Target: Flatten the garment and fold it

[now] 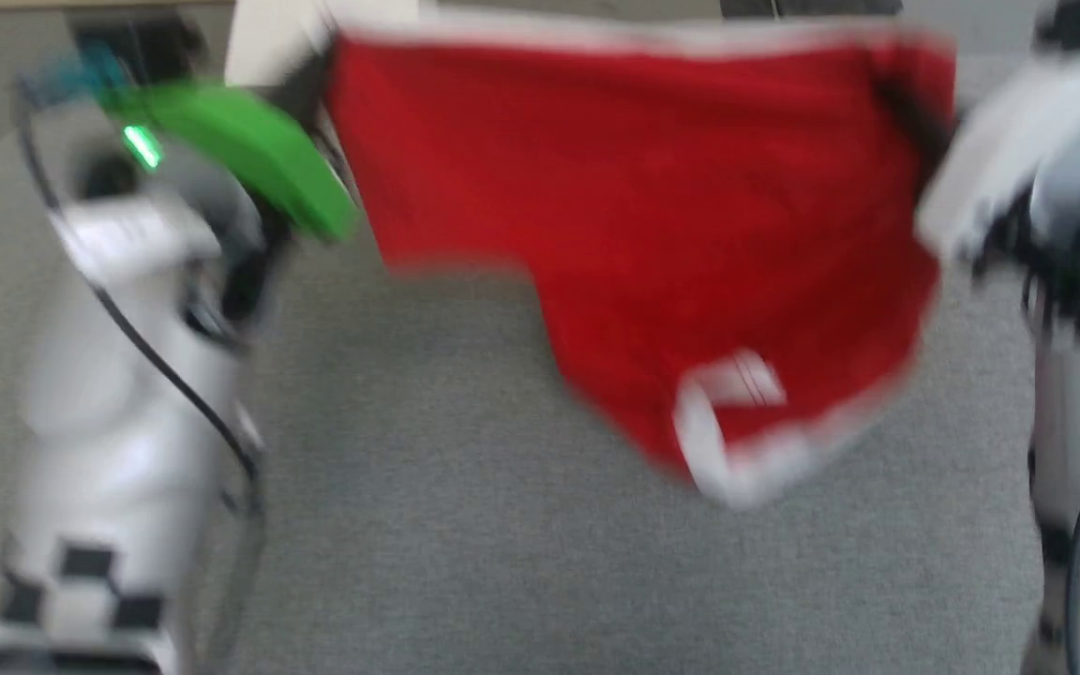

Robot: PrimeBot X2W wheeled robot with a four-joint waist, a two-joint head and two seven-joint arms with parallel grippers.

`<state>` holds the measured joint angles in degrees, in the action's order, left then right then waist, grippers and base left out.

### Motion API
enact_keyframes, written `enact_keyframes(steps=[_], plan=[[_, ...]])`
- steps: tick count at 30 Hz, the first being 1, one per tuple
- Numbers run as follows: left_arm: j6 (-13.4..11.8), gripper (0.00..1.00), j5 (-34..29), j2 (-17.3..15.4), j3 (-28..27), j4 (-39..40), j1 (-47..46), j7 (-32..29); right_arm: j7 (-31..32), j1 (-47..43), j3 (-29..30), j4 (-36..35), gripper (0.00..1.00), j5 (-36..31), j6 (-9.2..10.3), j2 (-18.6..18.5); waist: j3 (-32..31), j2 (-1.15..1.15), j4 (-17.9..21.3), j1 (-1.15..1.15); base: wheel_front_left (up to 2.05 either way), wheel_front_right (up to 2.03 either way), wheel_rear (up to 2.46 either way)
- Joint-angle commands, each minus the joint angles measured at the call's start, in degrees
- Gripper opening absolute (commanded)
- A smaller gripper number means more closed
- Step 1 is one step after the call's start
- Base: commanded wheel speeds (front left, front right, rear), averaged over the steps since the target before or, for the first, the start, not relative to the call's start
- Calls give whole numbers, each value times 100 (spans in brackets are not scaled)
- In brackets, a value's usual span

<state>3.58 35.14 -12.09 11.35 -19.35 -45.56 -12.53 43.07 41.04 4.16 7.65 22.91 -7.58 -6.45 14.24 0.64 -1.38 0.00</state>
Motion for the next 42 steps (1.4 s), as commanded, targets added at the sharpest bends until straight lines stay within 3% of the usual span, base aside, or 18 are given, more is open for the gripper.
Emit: enact_keyframes(steps=[1, 8, 13, 17, 25, 32, 37, 42], plan=[[-12, 0, -100, -133, -99, -222, -479, 87, -66, 492, 5, 249, 0, -58, 9, 48, 303, -64, 220, 0, 0, 0, 0], [-236, 0, -507, -403, -296, -951, -2289, 647, -803, 2524, 102, 1643, 0, -452, 9, 328, 792, -64, 488, 0, 0, 0, 0], [-384, 0, -539, -338, -549, -1259, -3235, 1430, -1927, 3613, 222, 2577, 0, -569, 9, 354, 1181, -64, 526, 0, 0, 0, 0], [-271, 0, -602, -339, -480, -1581, -3630, 1661, -2552, 4148, 167, 3232, 0, -624, 9, 356, 1428, -64, 479, 0, 0, 0, 0], [-42, 0, -466, -330, -516, -2174, -3821, 1987, -3215, 4692, -91, 4048, 0, -420, 9, 357, 1780, -64, 355, 0, 0, 0, 0], [267, 0, -192, -221, -469, -2466, -3276, 2346, -3504, 4047, -860, 4068, 0, -124, 9, 334, 1532, -64, 185, 0, 0, 0, 0], [363, 0, 84, -21, -465, -2375, -2221, 2658, -3811, 2652, -1363, 3680, 0, 539, 9, 32, 857, -64, -40, 0, 0, 0, 0], [385, 0, 235, 228, -450, -1732, -657, 2744, -4111, 946, -1529, 3032, 0, 1226, 9, -401, 68, -64, -297, 0, 0, 0, 0]])
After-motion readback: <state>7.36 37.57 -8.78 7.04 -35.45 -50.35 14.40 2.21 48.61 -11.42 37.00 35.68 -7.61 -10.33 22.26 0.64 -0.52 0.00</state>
